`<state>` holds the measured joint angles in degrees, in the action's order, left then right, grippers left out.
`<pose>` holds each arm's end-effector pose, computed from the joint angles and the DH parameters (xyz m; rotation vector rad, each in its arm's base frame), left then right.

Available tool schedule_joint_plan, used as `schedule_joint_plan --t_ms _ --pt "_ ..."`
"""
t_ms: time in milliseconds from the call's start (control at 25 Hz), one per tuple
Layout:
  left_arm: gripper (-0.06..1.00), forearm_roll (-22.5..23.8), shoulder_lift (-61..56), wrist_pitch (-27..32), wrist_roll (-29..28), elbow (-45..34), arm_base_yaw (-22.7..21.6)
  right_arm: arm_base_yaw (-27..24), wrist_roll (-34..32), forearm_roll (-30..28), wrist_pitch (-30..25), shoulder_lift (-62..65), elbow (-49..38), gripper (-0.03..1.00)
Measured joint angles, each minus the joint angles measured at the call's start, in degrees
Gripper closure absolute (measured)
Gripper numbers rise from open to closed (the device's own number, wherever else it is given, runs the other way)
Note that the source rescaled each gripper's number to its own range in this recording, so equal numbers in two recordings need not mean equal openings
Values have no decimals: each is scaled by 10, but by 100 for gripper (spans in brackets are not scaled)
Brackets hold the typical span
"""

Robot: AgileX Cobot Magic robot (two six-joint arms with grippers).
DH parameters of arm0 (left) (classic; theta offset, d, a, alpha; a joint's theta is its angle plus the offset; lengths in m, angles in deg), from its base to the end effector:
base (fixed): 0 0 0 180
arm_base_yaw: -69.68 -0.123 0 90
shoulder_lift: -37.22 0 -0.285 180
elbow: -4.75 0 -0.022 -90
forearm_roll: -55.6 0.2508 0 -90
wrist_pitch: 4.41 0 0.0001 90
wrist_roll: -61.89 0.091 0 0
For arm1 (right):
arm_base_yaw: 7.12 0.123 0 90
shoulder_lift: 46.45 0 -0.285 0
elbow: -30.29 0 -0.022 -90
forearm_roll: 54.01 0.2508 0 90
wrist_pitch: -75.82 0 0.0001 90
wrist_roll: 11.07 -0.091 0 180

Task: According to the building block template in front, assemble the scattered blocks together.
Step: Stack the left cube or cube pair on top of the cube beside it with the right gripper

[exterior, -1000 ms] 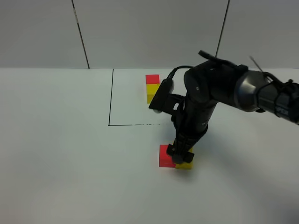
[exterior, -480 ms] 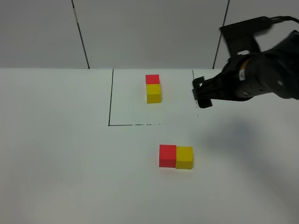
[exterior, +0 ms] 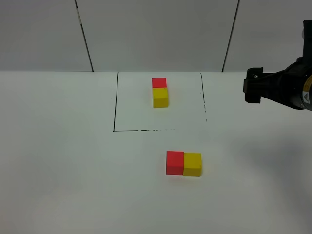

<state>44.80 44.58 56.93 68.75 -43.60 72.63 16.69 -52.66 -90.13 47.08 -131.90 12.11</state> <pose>-0.0084 -0.0146 0.2787 0.1849 2.0249 -0.1825 0.2807 0.0956 0.3162 -0.1278 2.1908 0.0007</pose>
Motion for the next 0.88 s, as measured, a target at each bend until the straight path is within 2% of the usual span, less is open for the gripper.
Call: schedule_joint_plan --t_ms 240,360,440,600,760,880 --pt "26 0 0 0 0 0 0 0 8 -14 64 -1 1 9" --pt "26 0 0 0 0 0 0 5 78 -11 51 -15 27 11" --pt "26 0 0 0 0 0 0 18 159 -6 23 -35 62 10" --pt "26 0 0 0 0 0 0 48 404 33 -69 -113 160 7" --pt "26 0 0 0 0 0 0 61 644 139 -182 -221 256 7" --pt "26 0 0 0 0 0 0 61 776 238 -260 -295 310 7"
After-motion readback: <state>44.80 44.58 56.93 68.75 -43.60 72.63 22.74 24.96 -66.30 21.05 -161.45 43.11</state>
